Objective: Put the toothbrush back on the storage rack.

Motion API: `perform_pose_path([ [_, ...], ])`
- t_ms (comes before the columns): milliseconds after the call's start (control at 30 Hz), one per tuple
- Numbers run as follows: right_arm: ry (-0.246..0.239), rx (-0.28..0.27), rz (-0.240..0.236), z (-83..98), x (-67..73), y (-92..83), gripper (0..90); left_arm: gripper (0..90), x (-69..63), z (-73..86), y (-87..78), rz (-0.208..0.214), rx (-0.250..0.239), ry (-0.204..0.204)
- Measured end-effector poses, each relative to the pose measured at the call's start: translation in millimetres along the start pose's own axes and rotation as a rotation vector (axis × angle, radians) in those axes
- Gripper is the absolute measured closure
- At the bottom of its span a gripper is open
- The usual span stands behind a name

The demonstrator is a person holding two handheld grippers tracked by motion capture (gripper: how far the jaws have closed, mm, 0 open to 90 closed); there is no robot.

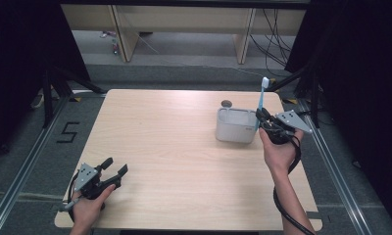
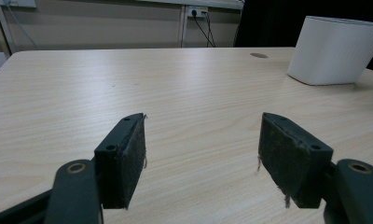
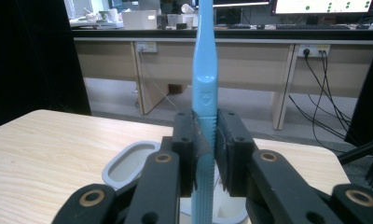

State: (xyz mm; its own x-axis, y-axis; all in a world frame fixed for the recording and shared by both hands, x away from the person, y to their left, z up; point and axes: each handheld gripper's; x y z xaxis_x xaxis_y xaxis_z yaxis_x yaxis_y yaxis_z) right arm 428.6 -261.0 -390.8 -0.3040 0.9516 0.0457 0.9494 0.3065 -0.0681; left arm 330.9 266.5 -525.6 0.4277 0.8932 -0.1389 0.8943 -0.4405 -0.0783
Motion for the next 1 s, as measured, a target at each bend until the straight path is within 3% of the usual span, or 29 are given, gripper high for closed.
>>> perform_pose_path([
  [133, 0.002, -0.004, 0.007, -1.8, 0.6, 2.0, 78.7, 31.5, -0.3, -0.8, -1.3, -0.009, 0.017, 0.002],
  [367, 0.011, -0.004, 0.016, -3.1, 3.4, 6.6, 78.7, 31.5, 0.2, 0.0, -0.1, 0.000, -0.001, 0.000],
  [600, -0.011, -0.020, 0.020, -3.9, 1.2, 12.1, 78.7, 31.5, 0.4, 0.1, -0.1, 0.001, -0.002, -0.002],
  [1000, 0.006, -0.006, 0.029, -2.2, -1.7, 19.8, 78.7, 31.5, 0.6, 0.1, 0.0, 0.002, -0.003, -0.003],
])
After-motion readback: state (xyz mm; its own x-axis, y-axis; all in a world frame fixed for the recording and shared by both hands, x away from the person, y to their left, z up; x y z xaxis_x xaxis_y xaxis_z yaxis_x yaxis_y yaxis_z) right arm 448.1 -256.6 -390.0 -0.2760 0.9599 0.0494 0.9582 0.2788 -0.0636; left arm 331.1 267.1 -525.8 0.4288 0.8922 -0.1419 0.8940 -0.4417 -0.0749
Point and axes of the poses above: each handheld gripper's, and its own axes: y roughly forward along the jaws, z roughly out of its underside, x roughly to its left, and after that the axes turned 6 degrees about -x, right-handed
